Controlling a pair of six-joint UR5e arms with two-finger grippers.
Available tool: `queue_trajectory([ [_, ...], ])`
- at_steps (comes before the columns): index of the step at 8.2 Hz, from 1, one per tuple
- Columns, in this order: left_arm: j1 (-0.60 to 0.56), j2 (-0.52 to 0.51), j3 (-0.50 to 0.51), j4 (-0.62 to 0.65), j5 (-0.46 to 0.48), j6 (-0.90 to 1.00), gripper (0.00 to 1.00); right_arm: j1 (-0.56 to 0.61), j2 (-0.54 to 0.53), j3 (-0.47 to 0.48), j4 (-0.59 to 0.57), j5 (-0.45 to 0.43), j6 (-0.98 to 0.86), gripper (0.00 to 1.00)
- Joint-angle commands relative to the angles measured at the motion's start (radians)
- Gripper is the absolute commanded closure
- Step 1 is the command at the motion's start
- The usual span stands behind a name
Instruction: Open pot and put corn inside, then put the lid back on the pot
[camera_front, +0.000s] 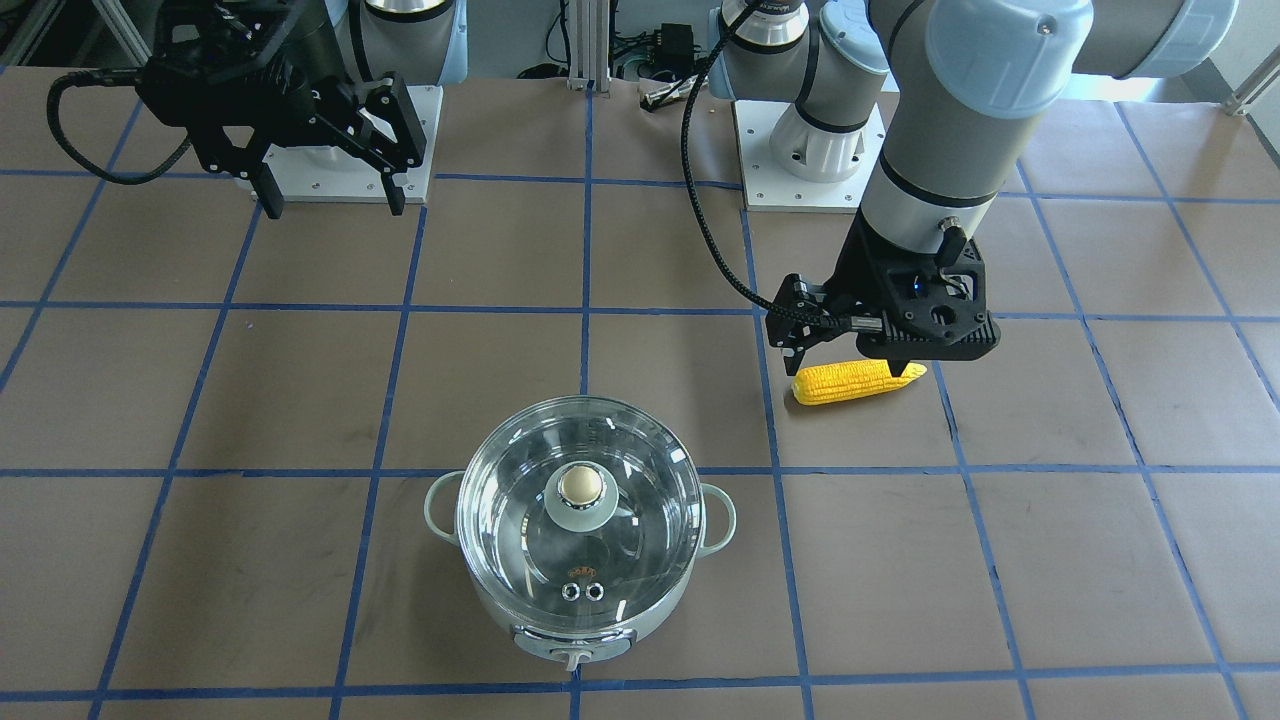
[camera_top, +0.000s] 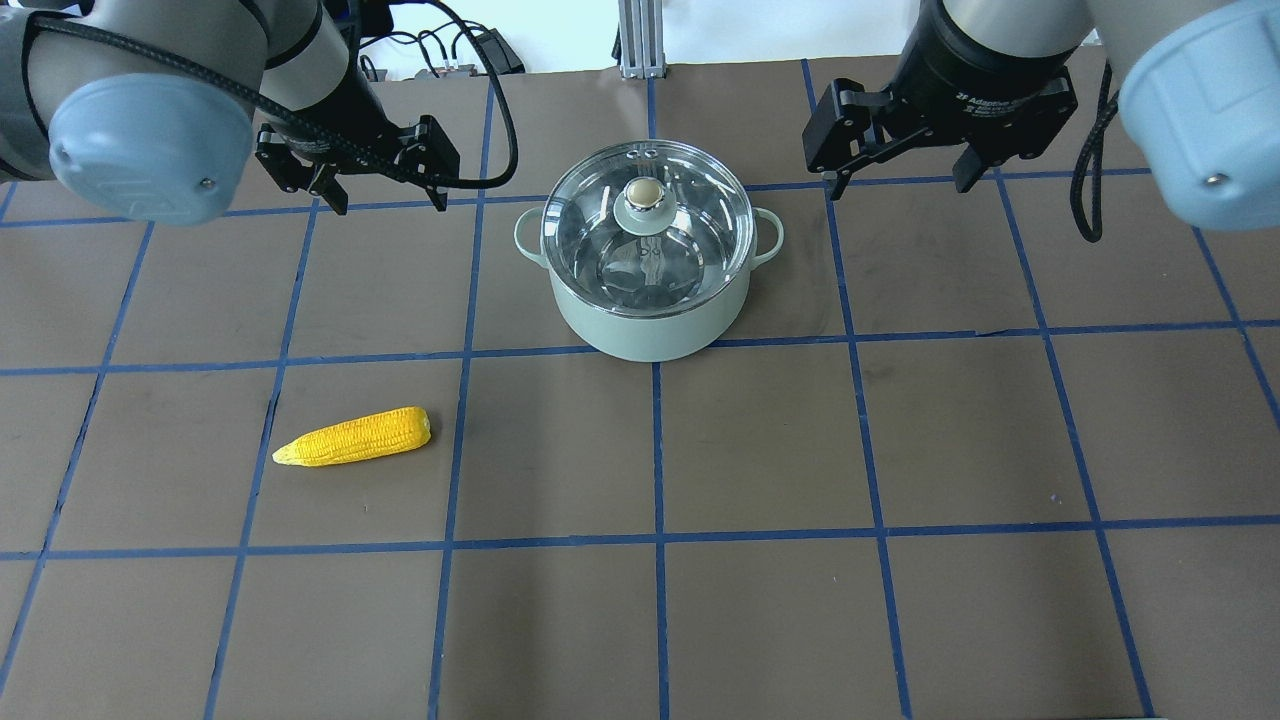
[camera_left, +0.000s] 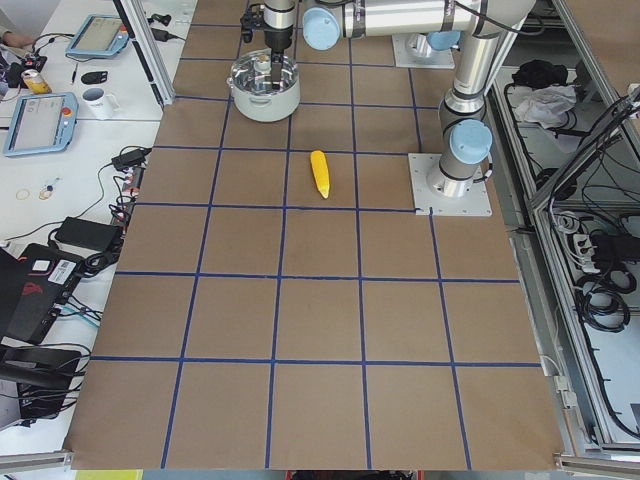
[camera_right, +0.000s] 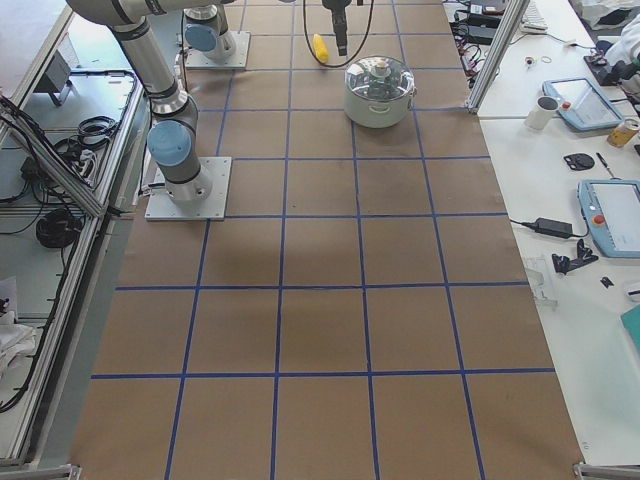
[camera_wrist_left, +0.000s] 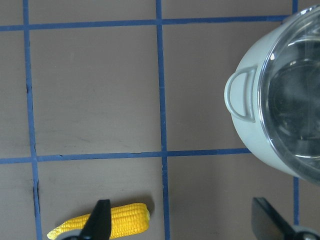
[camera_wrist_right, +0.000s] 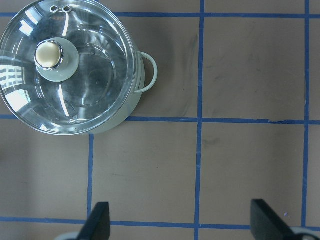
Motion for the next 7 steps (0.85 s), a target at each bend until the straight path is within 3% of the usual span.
queue_trajectory([
  [1, 0.058, 0.005, -0.085, 0.020, 0.007, 0.258, 0.00, -0.004, 0.017, -0.020, 0.006, 0.014, 0.006, 0.00],
  [4, 0.168, 0.007, -0.191, 0.026, 0.010, 0.635, 0.00, 0.031, 0.221, -0.195, 0.001, 0.024, 0.056, 0.00],
  [6, 0.218, 0.022, -0.260, 0.031, 0.010, 0.995, 0.00, 0.084, 0.317, -0.189, -0.118, 0.040, 0.145, 0.00],
  [7, 0.241, 0.016, -0.287, 0.038, 0.010, 1.100, 0.00, 0.162, 0.414, -0.188, -0.242, 0.017, 0.192, 0.00],
])
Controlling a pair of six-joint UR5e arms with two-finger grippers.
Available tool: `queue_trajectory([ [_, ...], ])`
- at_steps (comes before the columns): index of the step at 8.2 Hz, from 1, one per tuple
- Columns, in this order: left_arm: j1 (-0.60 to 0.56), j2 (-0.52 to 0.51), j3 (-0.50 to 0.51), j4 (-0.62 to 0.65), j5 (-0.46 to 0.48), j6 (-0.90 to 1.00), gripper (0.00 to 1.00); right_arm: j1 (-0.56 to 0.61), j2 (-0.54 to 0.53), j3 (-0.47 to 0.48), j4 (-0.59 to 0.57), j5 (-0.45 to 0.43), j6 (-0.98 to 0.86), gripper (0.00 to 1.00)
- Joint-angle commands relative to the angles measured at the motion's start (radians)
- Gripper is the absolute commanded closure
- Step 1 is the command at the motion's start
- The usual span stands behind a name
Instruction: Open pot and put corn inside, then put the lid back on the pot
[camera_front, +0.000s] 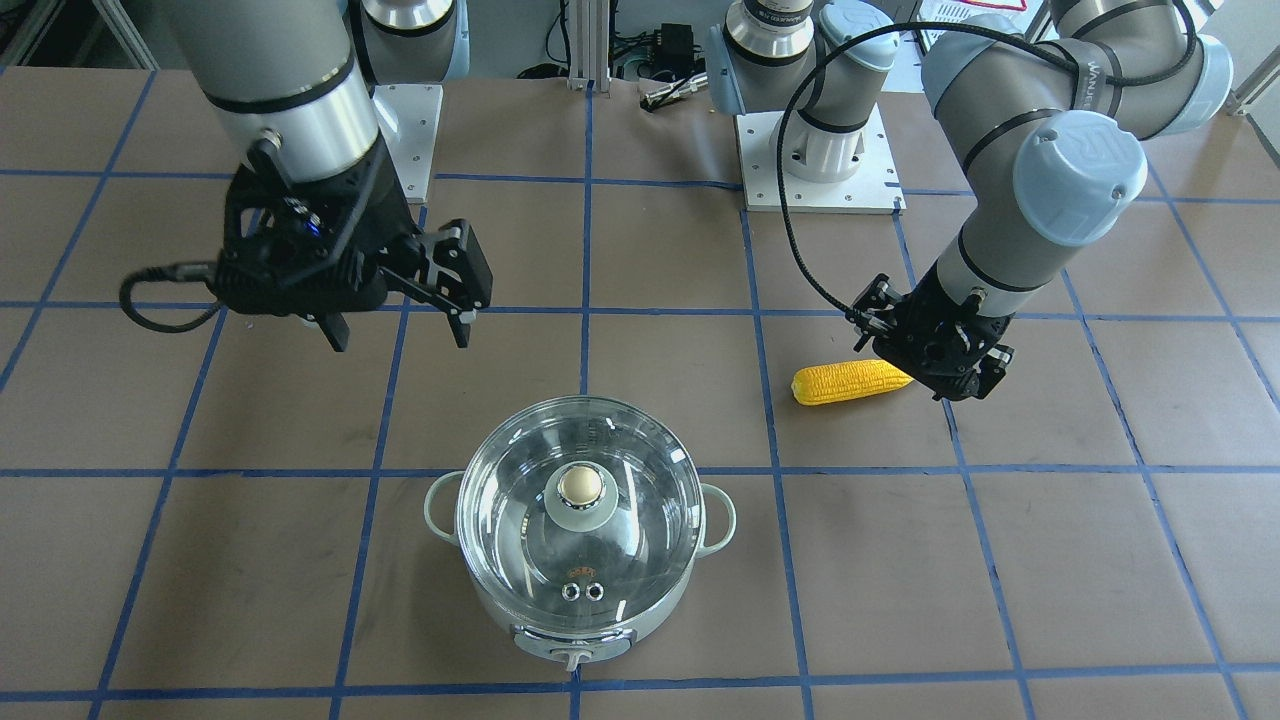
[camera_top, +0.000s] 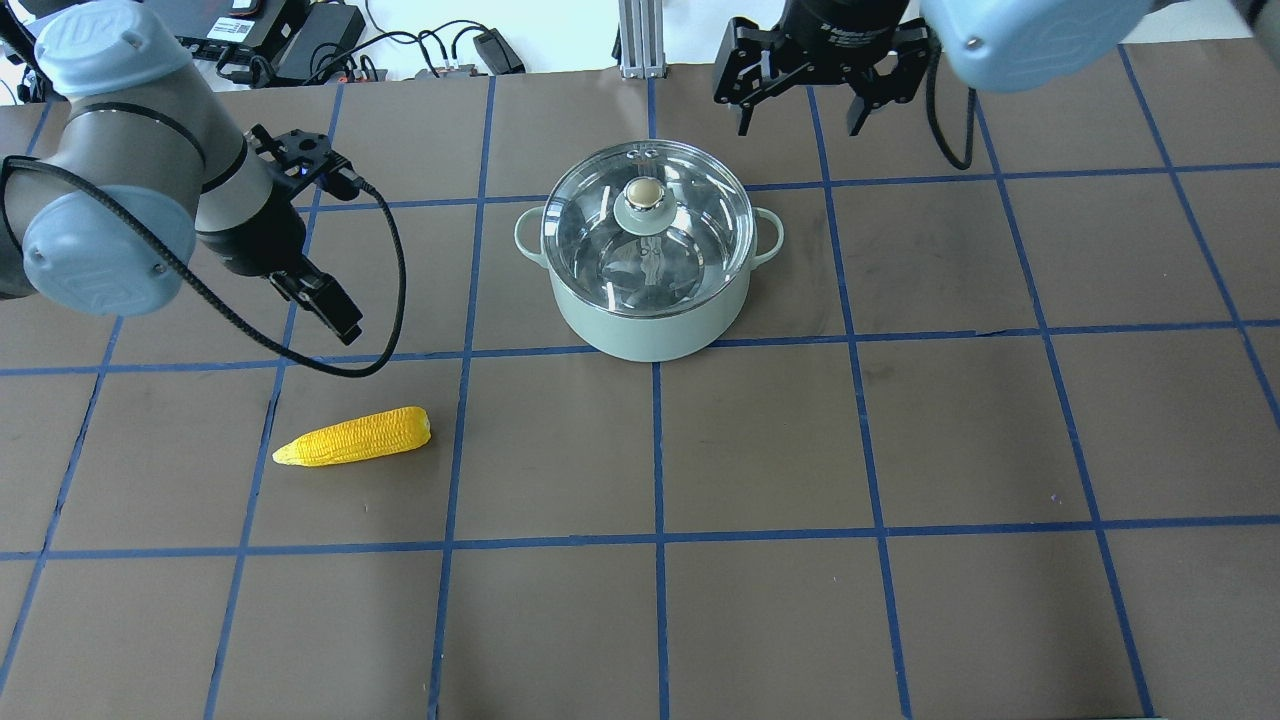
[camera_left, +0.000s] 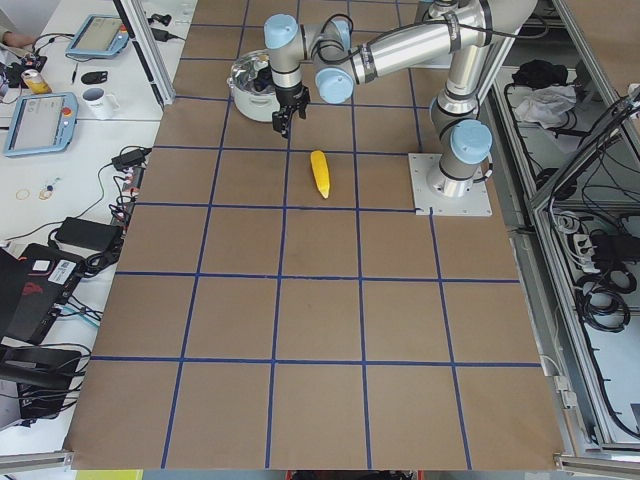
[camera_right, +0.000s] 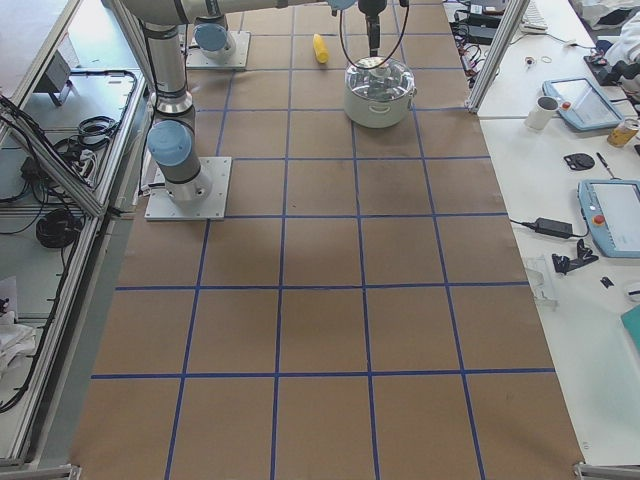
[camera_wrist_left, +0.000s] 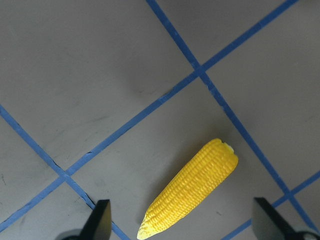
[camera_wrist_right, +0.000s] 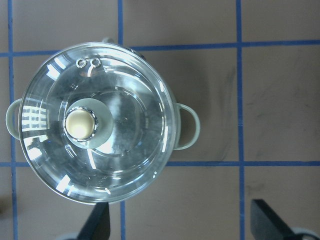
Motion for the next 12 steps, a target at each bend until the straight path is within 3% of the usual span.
queue_trajectory([
  [1, 0.077, -0.004, -0.087, 0.069, 0.001, 0.387, 0.00, 0.161, 0.199, -0.005, -0.240, -0.089, 0.166, 0.01],
  [5, 0.108, -0.021, -0.285, 0.241, -0.013, 0.573, 0.00, 0.173, 0.261, 0.021, -0.401, -0.098, 0.234, 0.03],
  [10, 0.108, -0.067, -0.304, 0.272, -0.037, 0.623, 0.00, 0.183, 0.268, 0.053, -0.410, -0.067, 0.307, 0.12],
  [12, 0.108, -0.081, -0.304, 0.299, -0.039, 0.651, 0.00, 0.187, 0.270, 0.053, -0.411, -0.067, 0.309, 0.23],
])
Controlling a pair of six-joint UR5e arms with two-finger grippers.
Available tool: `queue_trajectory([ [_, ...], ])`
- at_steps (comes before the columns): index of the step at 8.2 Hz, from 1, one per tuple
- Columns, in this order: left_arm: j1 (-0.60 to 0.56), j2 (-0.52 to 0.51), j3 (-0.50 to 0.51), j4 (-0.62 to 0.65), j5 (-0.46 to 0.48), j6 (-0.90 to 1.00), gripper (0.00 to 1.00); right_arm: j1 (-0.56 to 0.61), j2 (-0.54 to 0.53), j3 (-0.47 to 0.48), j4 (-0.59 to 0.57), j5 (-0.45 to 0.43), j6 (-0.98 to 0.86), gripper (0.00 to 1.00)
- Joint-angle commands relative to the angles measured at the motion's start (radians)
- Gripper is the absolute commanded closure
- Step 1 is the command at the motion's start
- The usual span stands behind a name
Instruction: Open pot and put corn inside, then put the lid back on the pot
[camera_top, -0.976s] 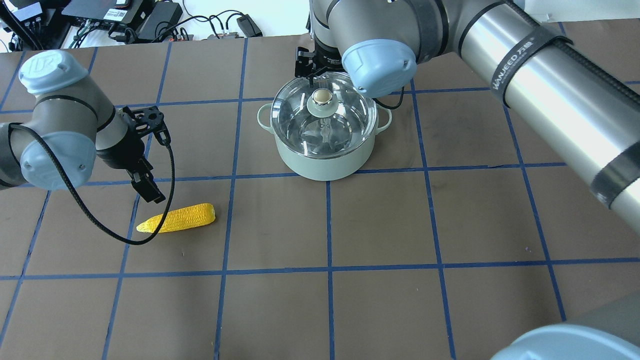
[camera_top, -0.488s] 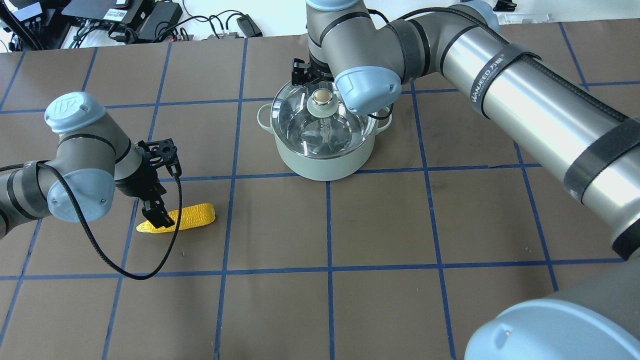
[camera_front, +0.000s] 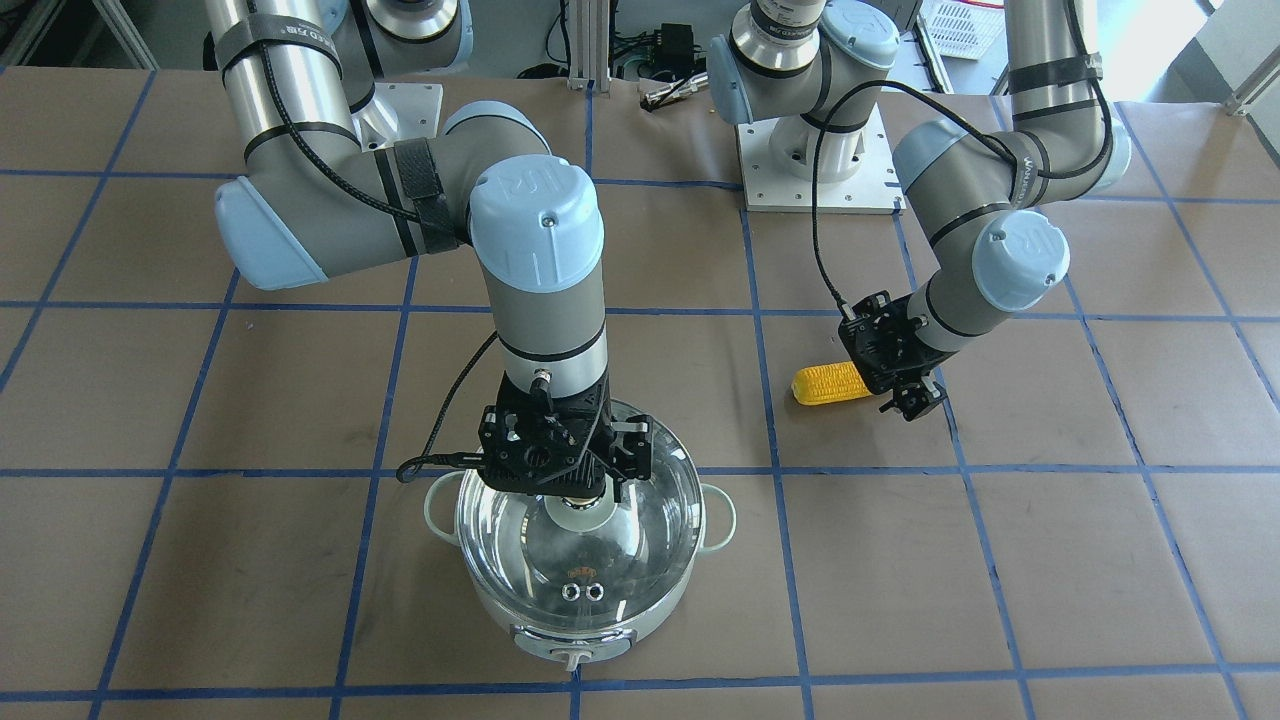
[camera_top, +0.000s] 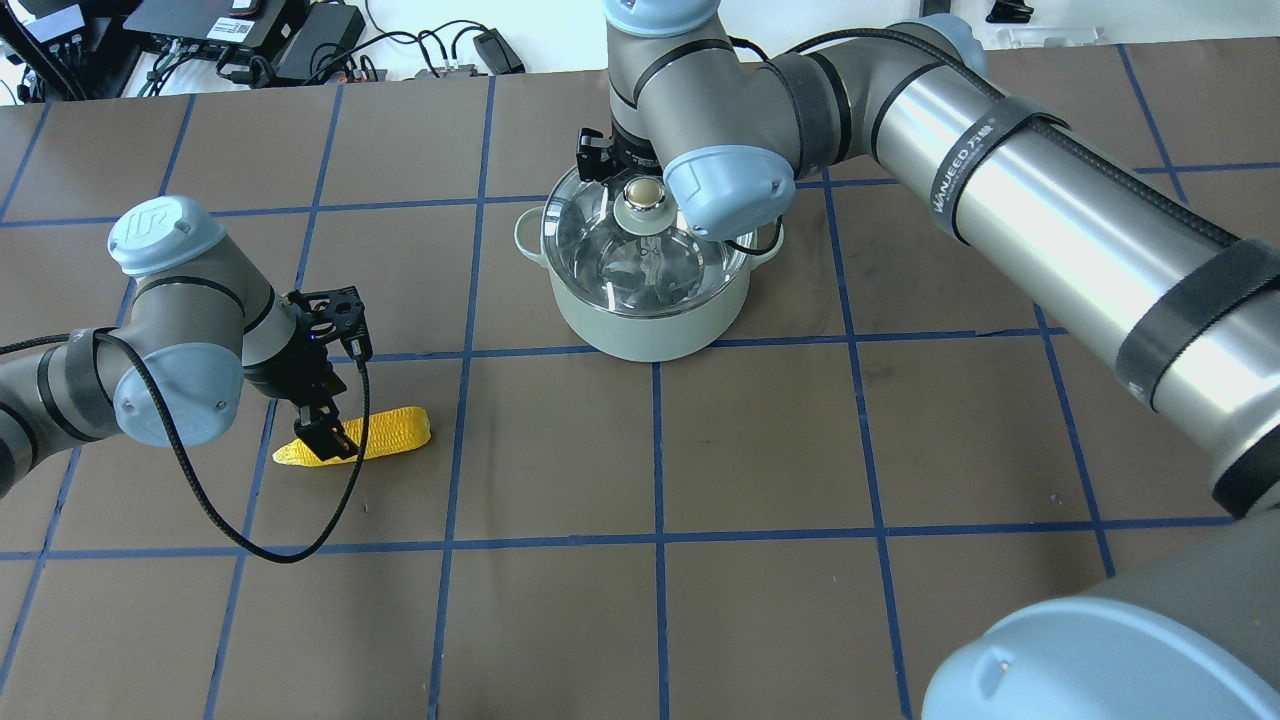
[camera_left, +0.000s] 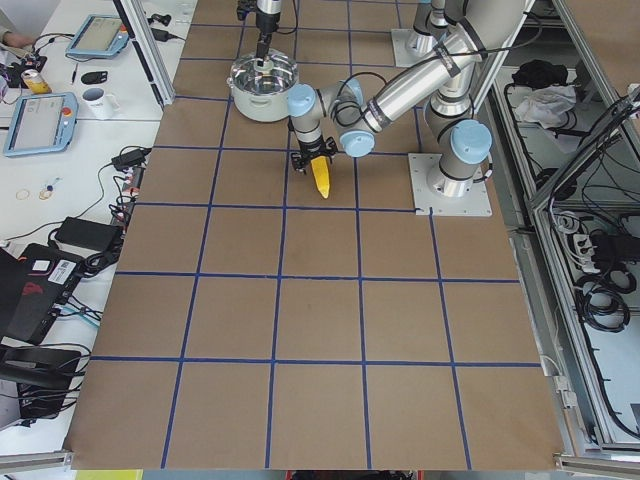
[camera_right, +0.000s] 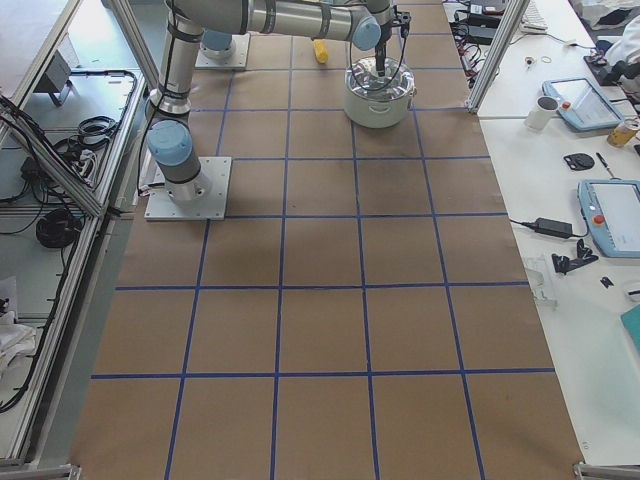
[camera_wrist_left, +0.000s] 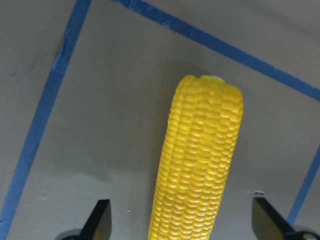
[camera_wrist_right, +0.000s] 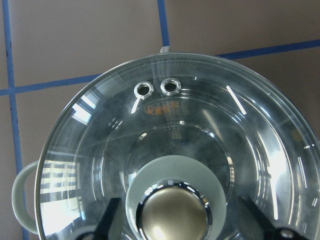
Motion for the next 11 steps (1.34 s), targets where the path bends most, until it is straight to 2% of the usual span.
queue_trajectory([
  [1, -0.008, -0.014, -0.002, 0.035, 0.000, 0.048, 0.00, 0.005, 0.002, 0.001, 0.000, 0.003, 0.008, 0.27],
  [3, -0.012, -0.011, -0.004, 0.032, -0.001, 0.039, 0.00, 0.005, 0.004, 0.001, -0.001, 0.003, 0.013, 0.50],
  [4, -0.012, -0.011, -0.016, 0.031, -0.003, 0.029, 0.00, 0.005, 0.004, 0.001, -0.001, 0.003, 0.008, 0.58],
  [6, -0.012, -0.008, -0.037, 0.035, -0.003, 0.013, 0.00, 0.004, 0.002, -0.001, -0.001, 0.002, 0.005, 0.66],
  [8, -0.012, -0.010, -0.048, 0.044, -0.012, 0.018, 0.00, 0.004, -0.004, -0.028, -0.003, 0.000, -0.027, 0.67],
  [9, -0.012, -0.013, -0.050, 0.049, -0.054, 0.016, 0.00, 0.002, -0.024, -0.036, -0.001, 0.000, -0.036, 0.67],
  [10, -0.012, -0.011, -0.050, 0.054, -0.055, 0.019, 0.10, -0.010, -0.062, -0.036, 0.011, 0.005, -0.042, 0.67],
  [11, -0.012, -0.011, -0.048, 0.055, -0.047, 0.025, 0.27, -0.024, -0.117, -0.030, 0.054, 0.012, -0.067, 0.66],
])
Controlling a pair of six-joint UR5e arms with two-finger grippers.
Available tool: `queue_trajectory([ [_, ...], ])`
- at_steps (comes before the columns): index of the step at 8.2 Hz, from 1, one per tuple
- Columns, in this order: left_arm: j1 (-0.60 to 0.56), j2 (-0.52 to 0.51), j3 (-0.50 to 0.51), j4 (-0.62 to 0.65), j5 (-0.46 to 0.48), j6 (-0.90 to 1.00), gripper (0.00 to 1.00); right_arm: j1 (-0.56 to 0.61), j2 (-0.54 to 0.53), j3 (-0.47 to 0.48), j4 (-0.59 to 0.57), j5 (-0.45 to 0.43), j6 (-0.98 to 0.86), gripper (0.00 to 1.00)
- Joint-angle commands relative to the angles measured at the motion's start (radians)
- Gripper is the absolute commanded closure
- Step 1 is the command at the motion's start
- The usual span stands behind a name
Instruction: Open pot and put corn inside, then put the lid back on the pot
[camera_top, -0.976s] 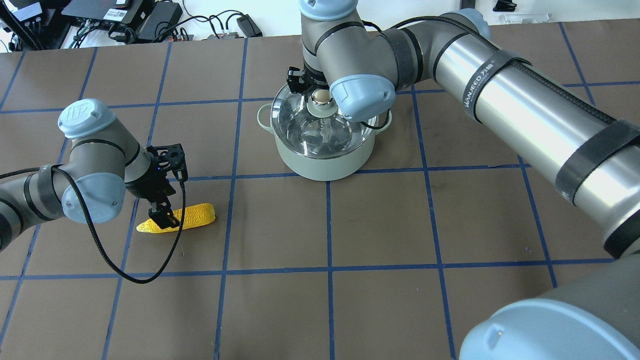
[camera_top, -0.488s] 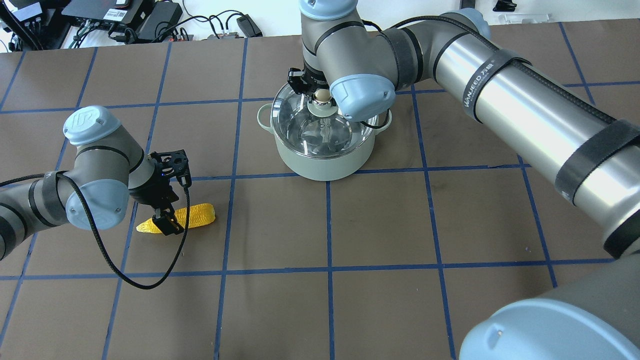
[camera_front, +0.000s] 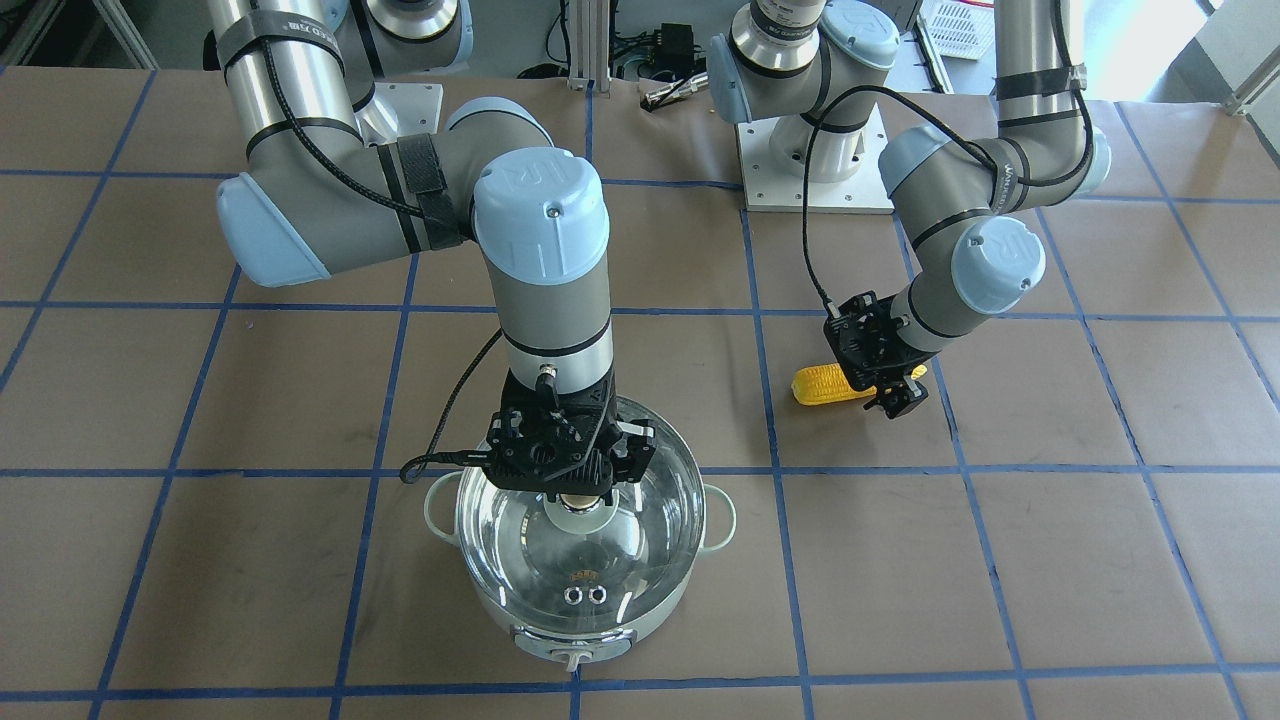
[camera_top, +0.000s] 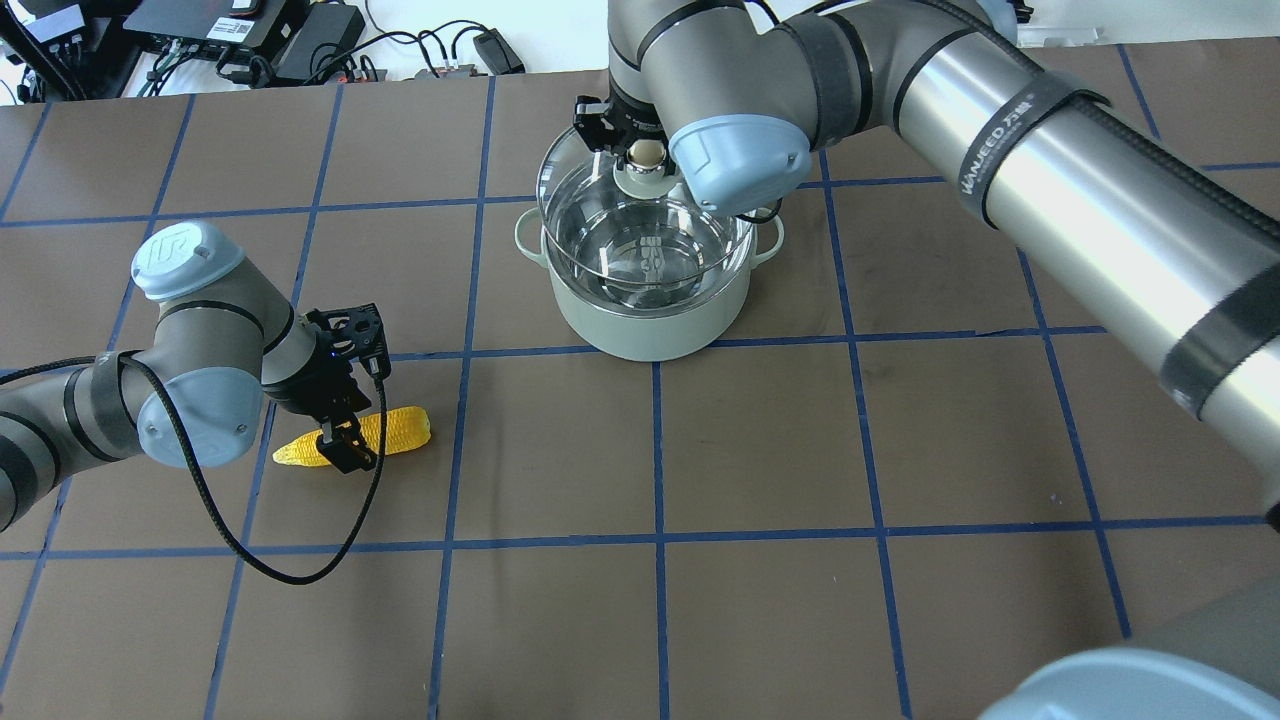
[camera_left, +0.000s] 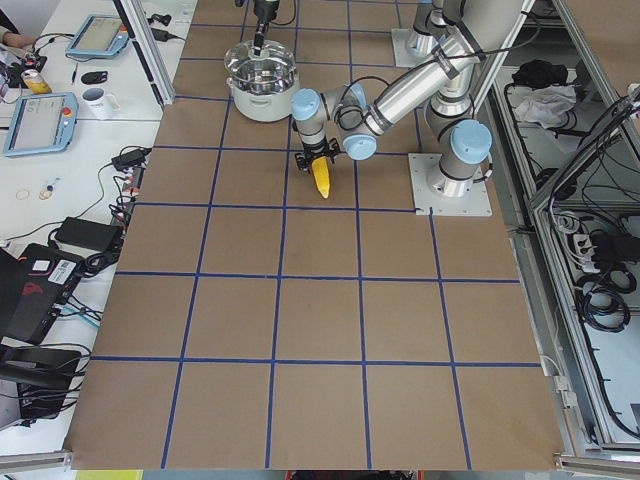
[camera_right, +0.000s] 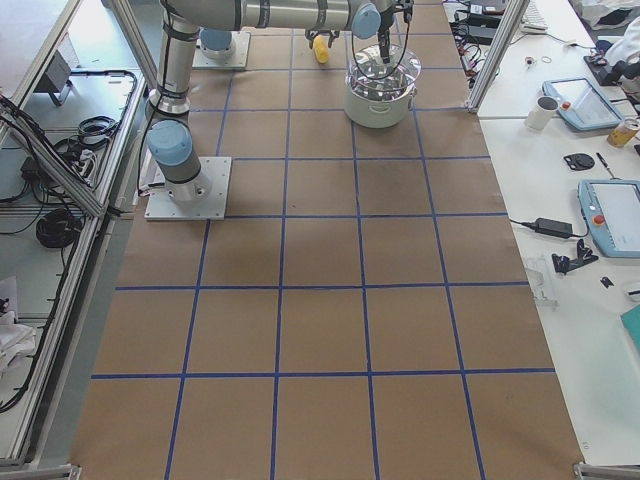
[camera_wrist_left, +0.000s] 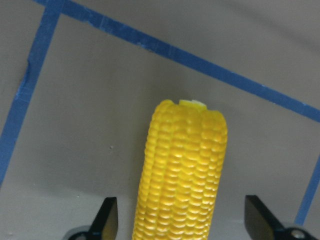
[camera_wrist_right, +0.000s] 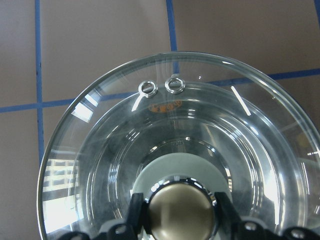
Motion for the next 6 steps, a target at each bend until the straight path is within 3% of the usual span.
queue_trajectory([
  [1, 0.000, -0.003, -0.001, 0.015, -0.002, 0.004, 0.37, -0.064, -0.129, 0.010, 0.116, 0.031, -0.066, 0.67],
  [4, 0.000, -0.006, -0.001, 0.015, 0.003, 0.003, 0.45, -0.248, -0.301, 0.039, 0.361, 0.115, -0.299, 0.68],
  [6, 0.000, 0.001, 0.000, 0.013, 0.058, -0.047, 0.80, -0.333, -0.386, 0.067, 0.489, 0.106, -0.466, 0.70],
])
